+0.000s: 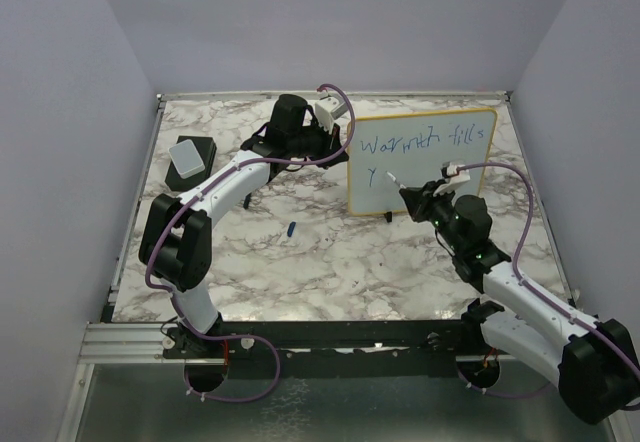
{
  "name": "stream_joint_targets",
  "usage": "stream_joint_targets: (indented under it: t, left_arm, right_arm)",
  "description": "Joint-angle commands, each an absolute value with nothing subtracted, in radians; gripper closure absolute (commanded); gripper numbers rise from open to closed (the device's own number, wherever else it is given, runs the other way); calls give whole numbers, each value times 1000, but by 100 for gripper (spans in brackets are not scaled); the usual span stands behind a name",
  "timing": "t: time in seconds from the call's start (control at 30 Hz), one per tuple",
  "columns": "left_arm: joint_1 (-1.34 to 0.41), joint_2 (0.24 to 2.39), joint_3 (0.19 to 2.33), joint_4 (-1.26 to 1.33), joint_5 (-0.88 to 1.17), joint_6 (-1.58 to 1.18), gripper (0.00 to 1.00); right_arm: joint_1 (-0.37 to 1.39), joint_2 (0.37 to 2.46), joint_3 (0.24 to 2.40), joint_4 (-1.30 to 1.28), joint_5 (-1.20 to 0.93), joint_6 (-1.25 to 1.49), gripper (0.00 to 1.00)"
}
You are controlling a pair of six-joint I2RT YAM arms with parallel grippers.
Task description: Write a sentence on the whiteboard
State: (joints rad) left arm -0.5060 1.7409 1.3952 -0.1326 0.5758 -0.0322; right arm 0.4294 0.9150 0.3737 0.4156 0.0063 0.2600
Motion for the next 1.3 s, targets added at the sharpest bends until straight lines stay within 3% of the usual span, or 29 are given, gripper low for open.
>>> stream_joint_targets:
  t: [0.0,1.27]
  left_arm:
    - [-509,1739,1413,-151,582,-12,100]
    - [-510,1748,1414,-151,586,-12,100]
  right_arm:
    - [417,909,375,428,-24,240,99]
    - [416,1049,414,502,-82,202,99]
